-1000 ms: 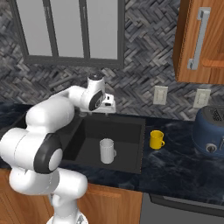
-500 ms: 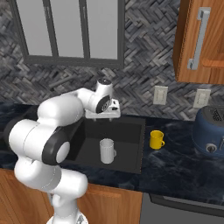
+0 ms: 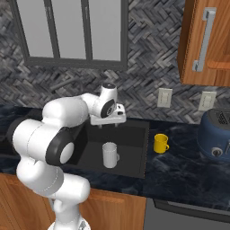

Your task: Place the mug in the left basin and the glass cup in the right basin of the sink.

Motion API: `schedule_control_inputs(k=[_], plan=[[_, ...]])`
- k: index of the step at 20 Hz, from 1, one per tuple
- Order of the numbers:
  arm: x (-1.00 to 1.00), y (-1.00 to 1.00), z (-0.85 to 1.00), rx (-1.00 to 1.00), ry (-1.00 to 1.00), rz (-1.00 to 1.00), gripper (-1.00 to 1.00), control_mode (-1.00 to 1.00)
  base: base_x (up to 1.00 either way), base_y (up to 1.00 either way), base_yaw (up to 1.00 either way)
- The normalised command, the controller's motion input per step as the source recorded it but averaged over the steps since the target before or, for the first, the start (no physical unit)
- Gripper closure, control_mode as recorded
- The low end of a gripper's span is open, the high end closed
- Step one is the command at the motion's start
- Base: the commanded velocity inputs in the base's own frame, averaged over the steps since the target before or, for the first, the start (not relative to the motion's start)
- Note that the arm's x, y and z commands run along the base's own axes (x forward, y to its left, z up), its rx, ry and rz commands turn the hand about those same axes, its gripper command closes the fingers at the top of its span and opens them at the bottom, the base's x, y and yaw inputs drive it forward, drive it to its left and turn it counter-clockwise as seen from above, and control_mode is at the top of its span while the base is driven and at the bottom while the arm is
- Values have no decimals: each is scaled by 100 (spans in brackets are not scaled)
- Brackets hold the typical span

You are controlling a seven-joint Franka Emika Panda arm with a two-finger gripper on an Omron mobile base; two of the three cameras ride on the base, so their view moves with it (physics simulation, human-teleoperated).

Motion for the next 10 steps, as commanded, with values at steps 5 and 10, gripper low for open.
schedule_control_inputs(k=[5,10], plan=[[0,-30,0,-11,0,0,-100,-100,0,0,0],[0,-38,0,-7,0,0,-100,-100,0,0,0]])
